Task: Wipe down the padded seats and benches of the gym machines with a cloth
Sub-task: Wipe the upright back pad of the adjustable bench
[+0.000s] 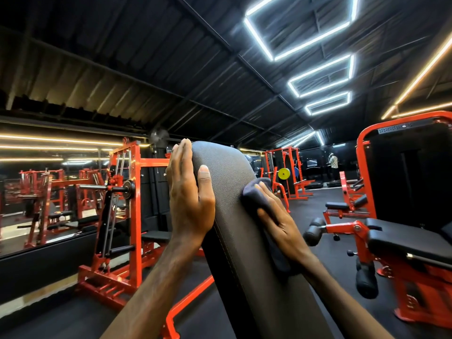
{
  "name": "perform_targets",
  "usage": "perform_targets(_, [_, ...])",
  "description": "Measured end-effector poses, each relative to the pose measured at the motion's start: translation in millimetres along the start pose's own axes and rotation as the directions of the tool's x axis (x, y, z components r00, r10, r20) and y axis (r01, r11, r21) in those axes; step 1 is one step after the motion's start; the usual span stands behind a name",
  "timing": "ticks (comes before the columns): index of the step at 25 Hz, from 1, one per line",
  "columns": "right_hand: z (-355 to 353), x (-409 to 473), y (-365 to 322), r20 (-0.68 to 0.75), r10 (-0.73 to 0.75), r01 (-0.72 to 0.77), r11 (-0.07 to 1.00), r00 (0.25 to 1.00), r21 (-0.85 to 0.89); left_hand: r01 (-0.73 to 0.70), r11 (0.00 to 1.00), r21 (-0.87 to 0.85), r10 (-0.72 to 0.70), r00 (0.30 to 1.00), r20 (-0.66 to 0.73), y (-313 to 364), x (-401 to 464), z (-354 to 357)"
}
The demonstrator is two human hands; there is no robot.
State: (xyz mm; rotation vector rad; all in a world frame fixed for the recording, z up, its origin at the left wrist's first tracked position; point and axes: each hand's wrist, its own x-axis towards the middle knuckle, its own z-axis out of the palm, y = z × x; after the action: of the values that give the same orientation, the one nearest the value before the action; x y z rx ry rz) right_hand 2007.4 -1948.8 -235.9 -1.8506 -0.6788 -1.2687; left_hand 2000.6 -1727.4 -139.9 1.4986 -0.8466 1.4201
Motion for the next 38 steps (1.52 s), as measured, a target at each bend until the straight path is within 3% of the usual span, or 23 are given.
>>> perform_targets(4, [6, 32, -13, -0.051, 0.238, -0.235, 0.971, 0.97, 0.045, 0.001, 1.0, 0.007, -0.001, 1.0, -0.005, -1, 1, 0])
perform_targets(8, [7, -9, -11, -0.006, 0.068, -0.068, 0.998, 0.998, -0.011, 0.004, 1.0, -0.003, -0.004, 1.0, -0.005, -1, 1, 0])
perform_targets(13, [10, 9, -24, -0.067, 0.277, -0.272, 0.96, 0.959, 0.071, -0.003, 0.999, 0.036, 0.003, 1.0, 0.0, -1, 1, 1])
perform_targets(17, [12, -30, -26, -0.012, 0.101, -0.101, 0.995, 0.995, -0.007, 0.002, 0.997, 0.073, -0.002, 1.0, -0.01, 2, -8, 3])
perform_targets(21, [8, -15, -31, -0.05, 0.309, -0.308, 0.951, 0.95, 0.027, -0.002, 0.997, 0.077, 0.002, 1.0, 0.002, 7, -16, 2])
perform_targets(27, [13, -57, -55, 0.002, 0.073, -0.073, 0.997, 0.997, -0.01, -0.018, 0.999, 0.043, 0.017, 0.999, 0.034, 11, -42, 0])
perform_targets(31, [22, -19, -75, -0.082, 0.221, -0.221, 0.975, 0.972, 0.003, -0.011, 1.0, 0.028, 0.01, 0.999, 0.036, 12, -45, -2])
perform_targets(36, [16, -69, -86, 0.02, 0.023, -0.023, 1.0, 1.0, -0.021, 0.004, 0.999, -0.032, -0.003, 0.999, 0.036, 11, -46, -1])
perform_targets(38, [17, -66, -85, -0.03, 0.074, -0.074, 0.997, 0.997, -0.014, 0.005, 1.0, -0.022, -0.004, 1.0, 0.03, 11, -45, -1])
